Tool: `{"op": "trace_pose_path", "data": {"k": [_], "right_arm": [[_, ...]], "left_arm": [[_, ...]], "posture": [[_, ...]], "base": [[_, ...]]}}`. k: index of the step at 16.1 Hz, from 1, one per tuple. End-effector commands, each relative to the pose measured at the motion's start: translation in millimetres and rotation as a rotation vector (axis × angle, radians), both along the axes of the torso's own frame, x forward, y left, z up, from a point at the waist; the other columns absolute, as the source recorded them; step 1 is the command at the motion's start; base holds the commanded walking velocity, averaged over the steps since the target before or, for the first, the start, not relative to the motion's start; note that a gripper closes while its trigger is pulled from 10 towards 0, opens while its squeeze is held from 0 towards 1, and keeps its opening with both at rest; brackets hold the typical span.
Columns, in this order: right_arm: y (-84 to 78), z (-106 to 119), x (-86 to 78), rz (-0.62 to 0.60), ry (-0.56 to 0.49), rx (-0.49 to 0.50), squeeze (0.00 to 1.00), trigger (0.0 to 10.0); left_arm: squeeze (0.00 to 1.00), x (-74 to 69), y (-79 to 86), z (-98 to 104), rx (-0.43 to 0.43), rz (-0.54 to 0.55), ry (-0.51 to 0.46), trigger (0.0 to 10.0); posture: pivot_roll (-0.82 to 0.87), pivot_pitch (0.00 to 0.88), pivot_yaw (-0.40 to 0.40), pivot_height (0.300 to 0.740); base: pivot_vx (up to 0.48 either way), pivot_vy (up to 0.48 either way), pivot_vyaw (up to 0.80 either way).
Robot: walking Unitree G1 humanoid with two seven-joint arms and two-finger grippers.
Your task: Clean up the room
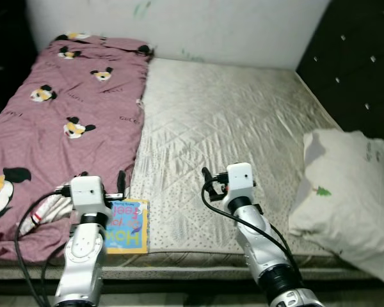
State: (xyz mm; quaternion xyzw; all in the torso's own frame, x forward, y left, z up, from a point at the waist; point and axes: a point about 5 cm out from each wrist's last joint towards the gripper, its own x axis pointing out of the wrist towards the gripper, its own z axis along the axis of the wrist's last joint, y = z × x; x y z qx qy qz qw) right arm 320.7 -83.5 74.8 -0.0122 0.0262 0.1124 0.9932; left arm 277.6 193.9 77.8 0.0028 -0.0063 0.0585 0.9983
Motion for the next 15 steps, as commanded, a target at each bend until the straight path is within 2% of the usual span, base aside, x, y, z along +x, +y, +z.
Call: {"op": "trace_pose_path", "data": {"k": [1, 14, 15], "right_arm": [[-8.4, 1.2, 2.9, -0.019, 0.000, -0.003, 0.00, 10.0], [-10.1, 2.1, 4.3, -0.028, -0.002, 0.001, 0.00, 10.0], [-10.1, 1.9, 4.4, -0.028, -0.001, 0.002, 0.00, 10.0]], "left_arm": [[0.00, 3.1, -7.9, 1.8, -0.010, -0.032, -0.010, 10.0], [0.00, 4.3, -8.3, 1.4, -0.018, -0.035, -0.010, 10.0], [0.00, 4.4, -8.4, 1.3, -0.020, -0.038, -0.012, 10.0]], "posture": [[0.04, 0.019, -0.085, 0.740], [0.04, 0.025, -0.084, 0.740], [0.04, 0.025, -0.084, 0.740]], "base": [[0.000, -0.416, 0.00], [0.000, -0.436, 0.00], [0.000, 0.000, 0.00]]}}
